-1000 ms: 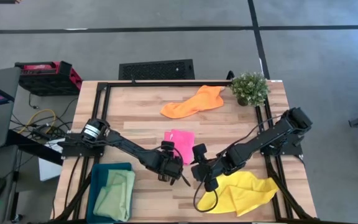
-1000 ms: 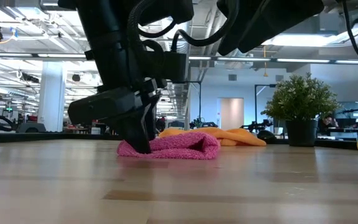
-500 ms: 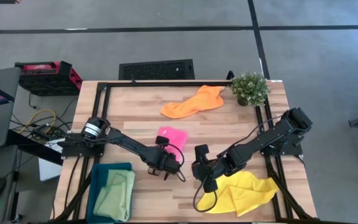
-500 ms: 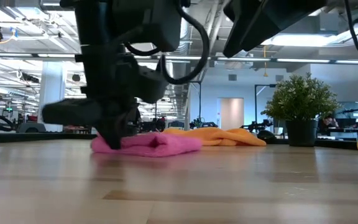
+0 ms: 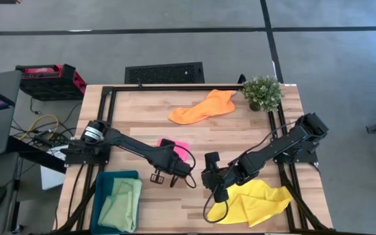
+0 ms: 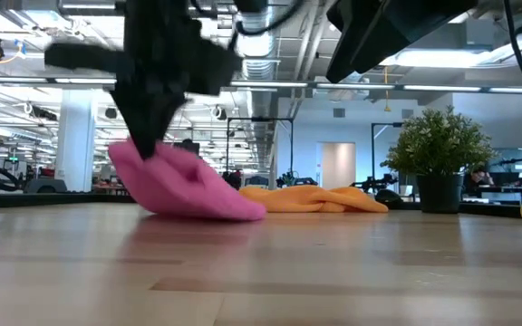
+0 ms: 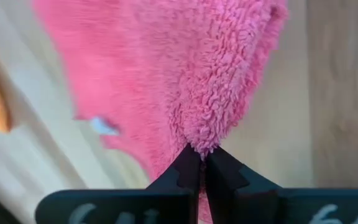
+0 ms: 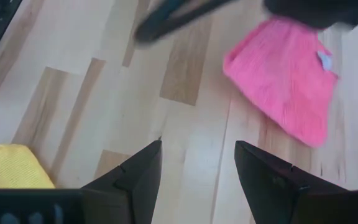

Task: Fold microfiber towels
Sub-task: Put the pink microfiber towel into the bin

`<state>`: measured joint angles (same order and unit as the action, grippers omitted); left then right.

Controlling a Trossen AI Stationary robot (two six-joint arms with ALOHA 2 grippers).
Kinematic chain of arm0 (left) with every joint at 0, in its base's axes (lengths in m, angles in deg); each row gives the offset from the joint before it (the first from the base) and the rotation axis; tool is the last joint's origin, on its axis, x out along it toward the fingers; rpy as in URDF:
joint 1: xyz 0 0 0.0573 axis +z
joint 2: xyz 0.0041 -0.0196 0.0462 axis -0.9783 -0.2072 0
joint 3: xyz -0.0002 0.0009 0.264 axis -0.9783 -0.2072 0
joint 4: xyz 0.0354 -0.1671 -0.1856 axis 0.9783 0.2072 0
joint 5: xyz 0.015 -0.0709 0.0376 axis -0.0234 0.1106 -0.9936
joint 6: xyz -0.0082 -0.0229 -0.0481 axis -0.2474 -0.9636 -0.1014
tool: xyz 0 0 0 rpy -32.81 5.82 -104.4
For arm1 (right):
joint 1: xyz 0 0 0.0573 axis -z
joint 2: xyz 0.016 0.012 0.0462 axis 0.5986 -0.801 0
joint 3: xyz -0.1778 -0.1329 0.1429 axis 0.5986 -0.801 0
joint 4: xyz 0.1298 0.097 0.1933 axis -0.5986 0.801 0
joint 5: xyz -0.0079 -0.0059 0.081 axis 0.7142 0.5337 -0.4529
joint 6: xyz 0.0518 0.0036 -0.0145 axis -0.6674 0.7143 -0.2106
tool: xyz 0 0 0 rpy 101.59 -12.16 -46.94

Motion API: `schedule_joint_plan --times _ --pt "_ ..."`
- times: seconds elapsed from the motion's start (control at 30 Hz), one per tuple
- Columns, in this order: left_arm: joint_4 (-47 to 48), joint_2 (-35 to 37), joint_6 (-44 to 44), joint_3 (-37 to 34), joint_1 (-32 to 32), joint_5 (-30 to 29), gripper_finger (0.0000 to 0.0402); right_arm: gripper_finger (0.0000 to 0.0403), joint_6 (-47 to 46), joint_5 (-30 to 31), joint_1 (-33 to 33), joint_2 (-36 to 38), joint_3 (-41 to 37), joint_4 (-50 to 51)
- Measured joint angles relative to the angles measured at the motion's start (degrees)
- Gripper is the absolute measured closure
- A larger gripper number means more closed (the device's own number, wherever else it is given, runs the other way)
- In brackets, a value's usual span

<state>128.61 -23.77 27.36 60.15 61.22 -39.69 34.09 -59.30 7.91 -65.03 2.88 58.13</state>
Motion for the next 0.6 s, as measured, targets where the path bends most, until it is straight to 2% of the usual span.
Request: schedule_joint_plan --times 0.33,0.6 --pt "15.7 7.0 -13.7 2.6 -1.9 5.7 0.0401 0.0177 2.0 0.0 0.0 0.0 0.0 0.8" --pt "16.1 12.9 -22.9 2.6 -7.3 5.7 0.0401 0.0177 2.6 0.0 0.0 0.0 0.0 1.3"
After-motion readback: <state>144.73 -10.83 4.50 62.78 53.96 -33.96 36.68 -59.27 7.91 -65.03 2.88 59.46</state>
